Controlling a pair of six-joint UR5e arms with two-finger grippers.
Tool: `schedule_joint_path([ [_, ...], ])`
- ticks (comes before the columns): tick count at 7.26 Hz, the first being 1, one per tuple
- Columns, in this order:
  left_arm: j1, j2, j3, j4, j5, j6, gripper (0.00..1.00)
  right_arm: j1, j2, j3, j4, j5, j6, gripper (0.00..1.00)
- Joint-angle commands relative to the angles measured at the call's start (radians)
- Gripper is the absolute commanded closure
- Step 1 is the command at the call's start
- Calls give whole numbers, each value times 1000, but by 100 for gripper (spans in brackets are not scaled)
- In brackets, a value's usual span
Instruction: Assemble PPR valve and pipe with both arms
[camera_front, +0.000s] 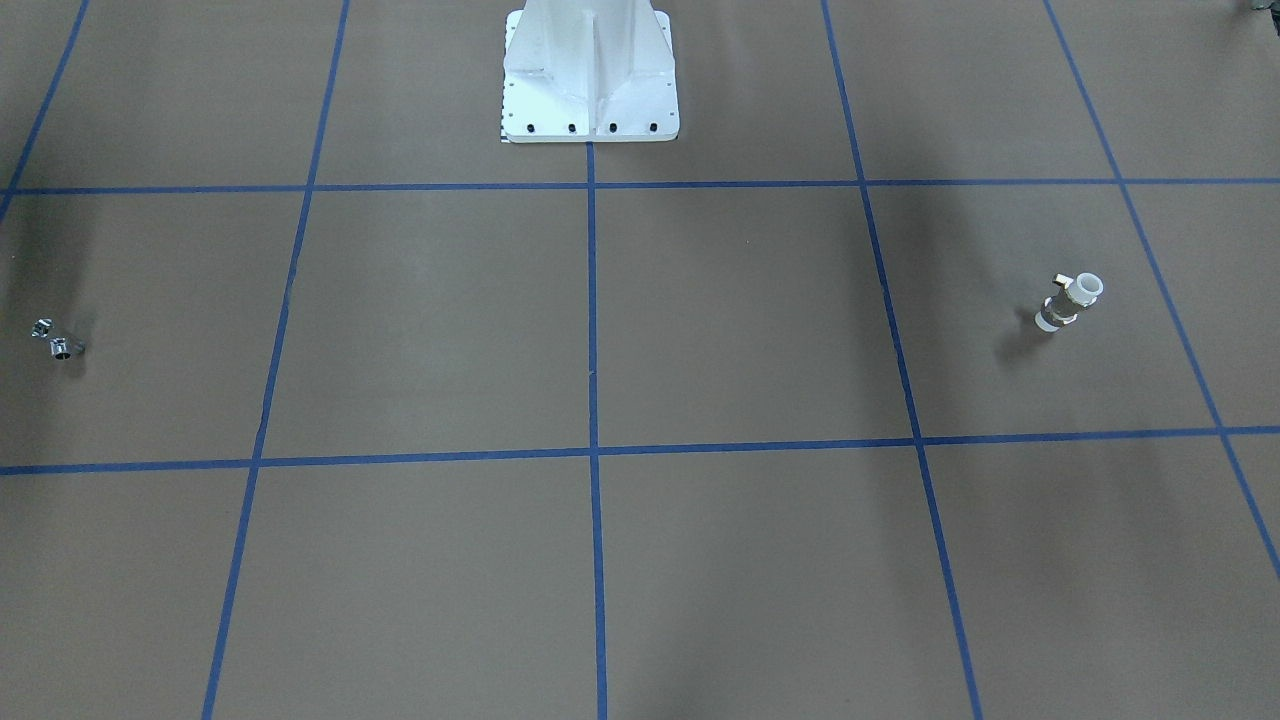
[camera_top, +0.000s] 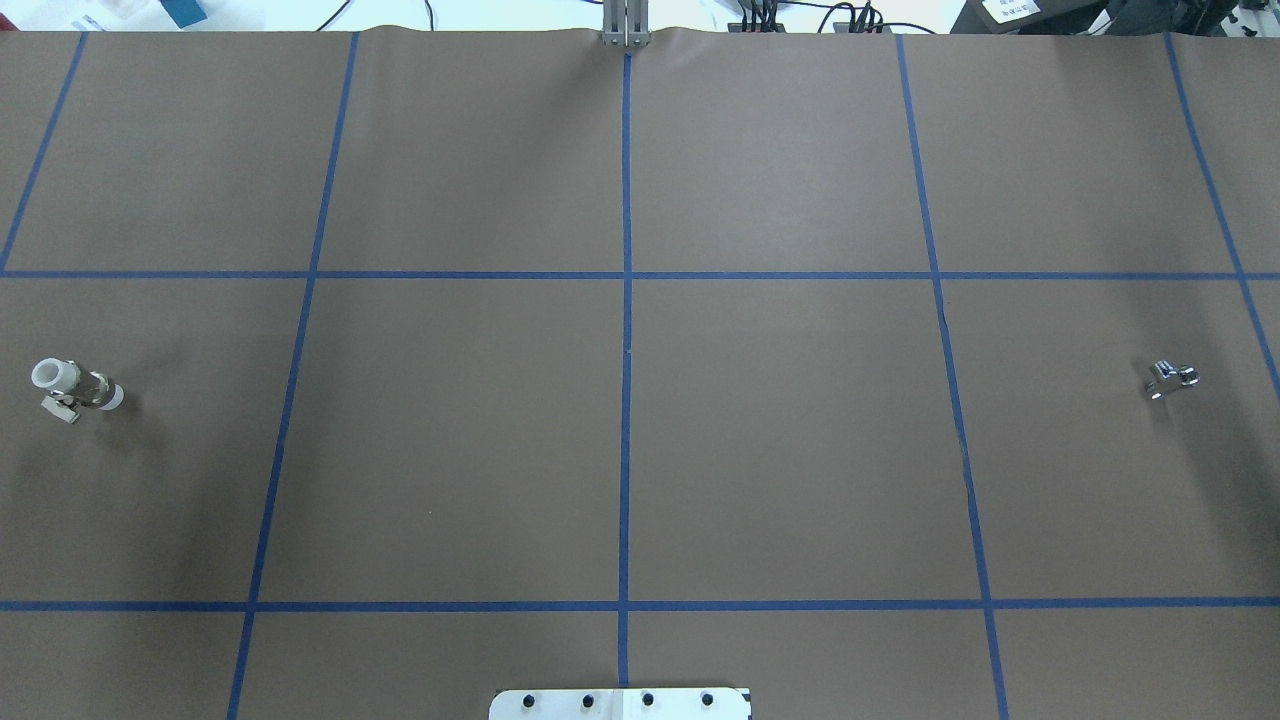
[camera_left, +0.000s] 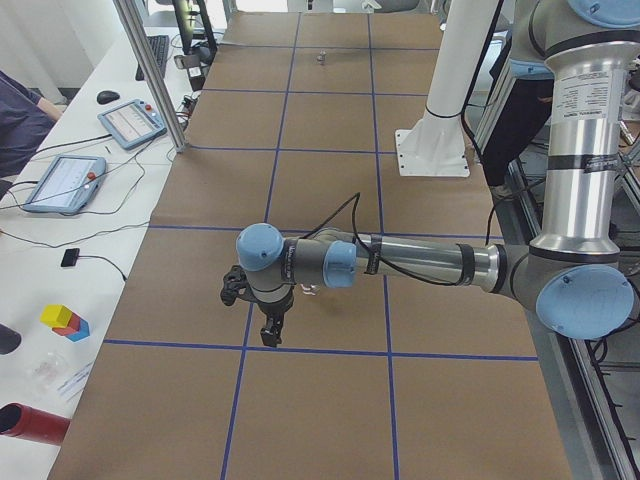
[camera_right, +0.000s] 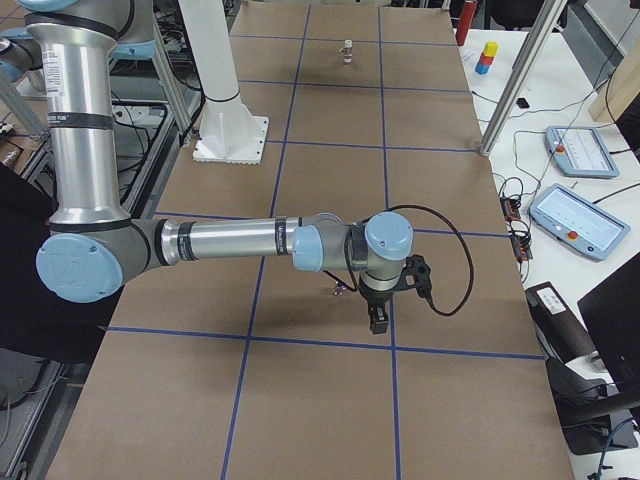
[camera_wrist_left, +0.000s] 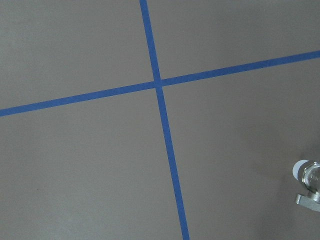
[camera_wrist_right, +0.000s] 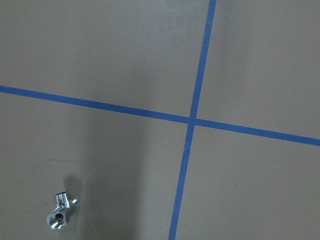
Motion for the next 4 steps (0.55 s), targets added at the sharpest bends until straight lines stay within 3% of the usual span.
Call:
schedule_joint_path([
  [1,9,-12,-81,6,4,-10,1,0,-1,1,2,1,0,1],
  [2,12,-11,-119,6,-5,-27,0,0,-2,7,2,3,1,1],
  [3,29,-12,-139,10,-8,-159,0,0,-1,9,2,4,2,1],
  [4,116,-30,-165,6,-13,-356,0,0,-1,4,2,1,0,1],
])
